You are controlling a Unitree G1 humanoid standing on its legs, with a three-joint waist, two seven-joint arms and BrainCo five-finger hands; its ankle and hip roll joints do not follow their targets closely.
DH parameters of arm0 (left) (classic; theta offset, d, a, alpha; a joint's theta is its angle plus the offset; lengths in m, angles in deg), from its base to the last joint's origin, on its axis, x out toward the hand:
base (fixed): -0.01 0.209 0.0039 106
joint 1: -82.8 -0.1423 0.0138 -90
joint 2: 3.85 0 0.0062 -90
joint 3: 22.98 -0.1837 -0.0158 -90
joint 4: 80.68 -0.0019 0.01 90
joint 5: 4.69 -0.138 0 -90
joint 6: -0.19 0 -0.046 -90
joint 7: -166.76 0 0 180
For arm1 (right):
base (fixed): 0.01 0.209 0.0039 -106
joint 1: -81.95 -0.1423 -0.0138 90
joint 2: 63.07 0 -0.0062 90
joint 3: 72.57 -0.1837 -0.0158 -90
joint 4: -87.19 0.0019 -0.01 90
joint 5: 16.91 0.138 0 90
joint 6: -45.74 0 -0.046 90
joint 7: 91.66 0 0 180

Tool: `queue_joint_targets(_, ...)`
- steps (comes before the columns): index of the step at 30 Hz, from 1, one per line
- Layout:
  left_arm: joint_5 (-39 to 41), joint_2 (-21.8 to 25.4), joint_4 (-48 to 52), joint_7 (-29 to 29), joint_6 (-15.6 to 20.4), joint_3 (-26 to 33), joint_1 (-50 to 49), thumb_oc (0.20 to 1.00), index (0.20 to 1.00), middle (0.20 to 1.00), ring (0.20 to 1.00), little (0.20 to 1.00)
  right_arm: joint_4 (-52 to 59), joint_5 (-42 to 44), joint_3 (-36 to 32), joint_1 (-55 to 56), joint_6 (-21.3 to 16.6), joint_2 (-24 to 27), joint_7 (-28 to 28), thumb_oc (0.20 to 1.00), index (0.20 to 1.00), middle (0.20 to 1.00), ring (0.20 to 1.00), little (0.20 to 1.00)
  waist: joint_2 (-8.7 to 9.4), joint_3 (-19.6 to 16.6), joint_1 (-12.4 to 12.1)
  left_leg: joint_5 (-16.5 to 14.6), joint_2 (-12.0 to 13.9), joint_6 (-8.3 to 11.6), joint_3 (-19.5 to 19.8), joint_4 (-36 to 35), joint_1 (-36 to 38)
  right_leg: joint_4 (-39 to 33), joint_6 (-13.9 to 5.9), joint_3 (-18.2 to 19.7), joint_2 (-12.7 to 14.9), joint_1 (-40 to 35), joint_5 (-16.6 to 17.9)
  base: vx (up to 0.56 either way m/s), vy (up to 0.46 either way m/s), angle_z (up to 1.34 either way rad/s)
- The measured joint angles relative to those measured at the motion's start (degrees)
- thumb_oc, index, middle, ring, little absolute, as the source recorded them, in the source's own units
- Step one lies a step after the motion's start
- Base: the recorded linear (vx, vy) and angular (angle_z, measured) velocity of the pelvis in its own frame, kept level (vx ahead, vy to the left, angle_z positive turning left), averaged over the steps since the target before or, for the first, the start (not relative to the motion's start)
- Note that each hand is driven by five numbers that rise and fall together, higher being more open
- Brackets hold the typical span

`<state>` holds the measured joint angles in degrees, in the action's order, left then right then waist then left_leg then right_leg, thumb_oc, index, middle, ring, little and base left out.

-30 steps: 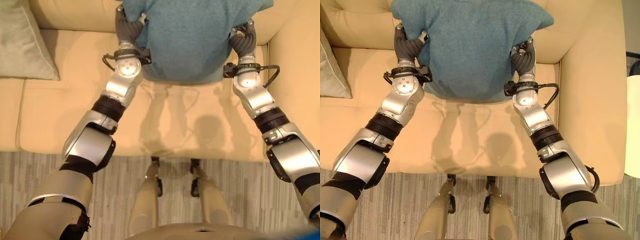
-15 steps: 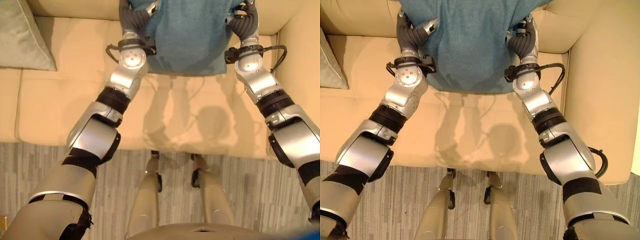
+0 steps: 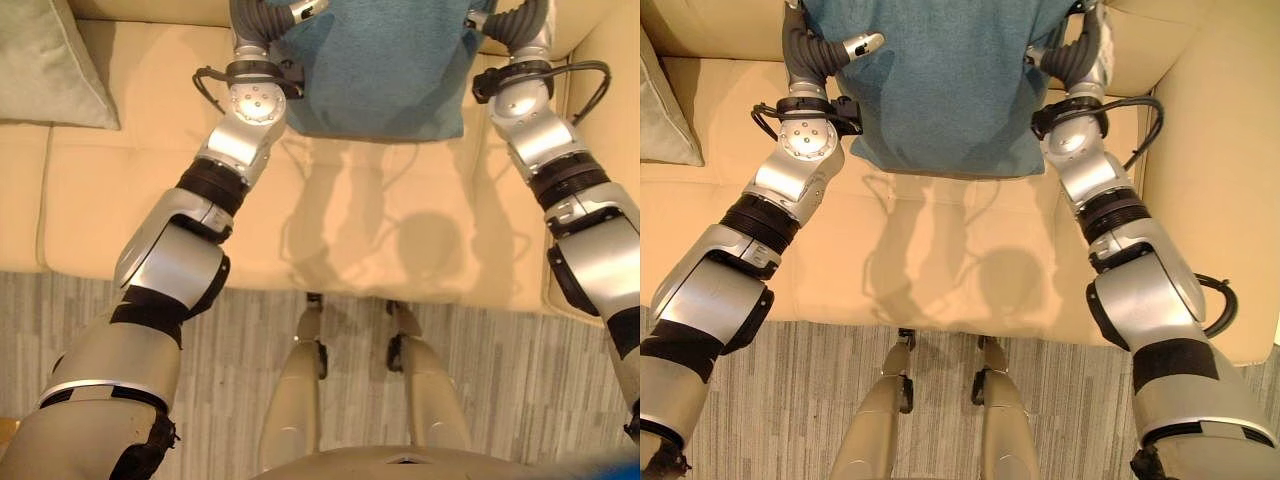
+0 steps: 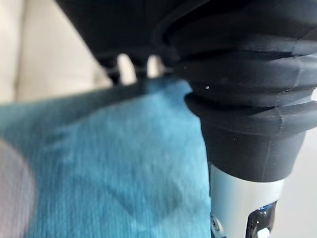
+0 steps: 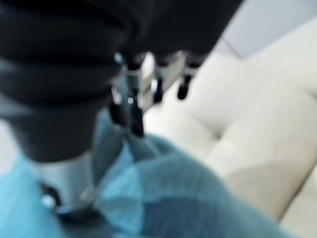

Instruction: Pick up all the scattered cushions and arrange them neatly on the sofa.

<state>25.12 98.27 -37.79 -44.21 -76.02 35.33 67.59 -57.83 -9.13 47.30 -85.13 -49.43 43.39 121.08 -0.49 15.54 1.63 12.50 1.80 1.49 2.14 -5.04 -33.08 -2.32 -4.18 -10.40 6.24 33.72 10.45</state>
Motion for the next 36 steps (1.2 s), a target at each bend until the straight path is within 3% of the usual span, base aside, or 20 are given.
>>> queue_joint_targets(6,0.0,1.2,0.0,2.1,0.0,-0.9,1.0,1.0,1.0,1.0,1.0,1.0,-0.4,1.1,0.4,-0.1,0.0,3.4,-1.7,1.0,1.0,1.0,1.0,1.0,-0.72,0.0,-0.9,0.4,0.1,0.55,0.0,0.0,0.1,0.0,0.0,-0.1,-0.1,-0.2,0.0,0.0,0.0,0.0)
queue_joint_targets(10,-0.5,4.8,0.0,2.9,0.0,-1.0,1.0,1.0,1.0,1.0,1.0,1.0,-1.0,1.1,1.3,-0.1,-0.2,7.7,-2.9,1.0,1.0,1.0,1.0,1.0,-0.8,0.0,-0.7,0.4,0.1,0.55,0.0,0.0,1.5,0.0,0.0,-0.3,-0.1,-1.7,0.0,0.0,0.0,0.0)
queue_joint_targets(18,-2.4,9.8,5.2,3.6,0.3,-0.4,-1.4,1.0,1.0,1.0,1.0,1.0,2.2,1.0,2.1,1.5,-1.0,10.8,-5.2,1.0,1.0,1.0,1.0,1.0,-0.92,0.0,-0.4,-0.1,0.3,1.12,0.1,-0.1,4.7,-0.3,-0.52,-0.3,-0.3,-4.9,-0.4,0.0,0.001,0.0)
queue_joint_targets(23,-4.8,11.3,23.6,4.0,1.1,7.4,-18.6,1.0,1.0,1.0,1.0,1.0,17.0,-0.7,-4.9,16.7,-2.0,15.0,-7.3,1.0,1.0,1.0,1.0,1.0,-0.96,-0.1,-0.7,-0.6,0.2,1.46,0.1,-0.1,7.8,-0.3,-0.92,-0.3,-0.1,-8.0,-0.6,0.02,-0.011,0.01)
queue_joint_targets(27,-6.4,10.8,32.2,6.3,1.3,12.7,-34.7,1.0,1.0,1.0,1.0,1.0,26.6,-1.3,-13.7,32.9,-3.3,15.2,-10.1,1.0,1.0,1.0,1.0,1.0,-1.01,0.0,-0.8,-1.8,0.2,1.56,0.3,-0.1,11.9,-0.6,-0.68,-0.4,-0.2,-12.4,-1.3,0.04,-0.014,0.04)
queue_joint_targets(32,-7.1,8.8,38.4,11.4,0.8,18.7,-54.9,1.0,1.0,1.0,1.0,1.0,33.0,-1.5,-23.1,54.1,-4.2,12.8,-14.0,1.0,1.0,1.0,1.0,1.0,-1.06,0.0,-1.1,-3.5,0.3,1.66,1.5,-0.2,17.4,-2.3,-0.96,-1.8,-0.3,-19.4,-2.7,0.05,-0.02,0.13)
queue_joint_targets(36,-8.5,2.4,38.5,16.5,0.6,23.3,-70.4,1.0,1.0,1.0,1.0,1.0,34.9,-2.2,-27.2,67.2,-5.7,7.3,-18.1,1.0,1.0,1.0,1.0,1.0,-1.23,-0.1,-1.1,-5.5,0.2,1.93,2.5,-0.2,21.9,-2.9,-1.07,-3.1,-0.2,-24.7,-4.0,0.04,-0.027,0.13)
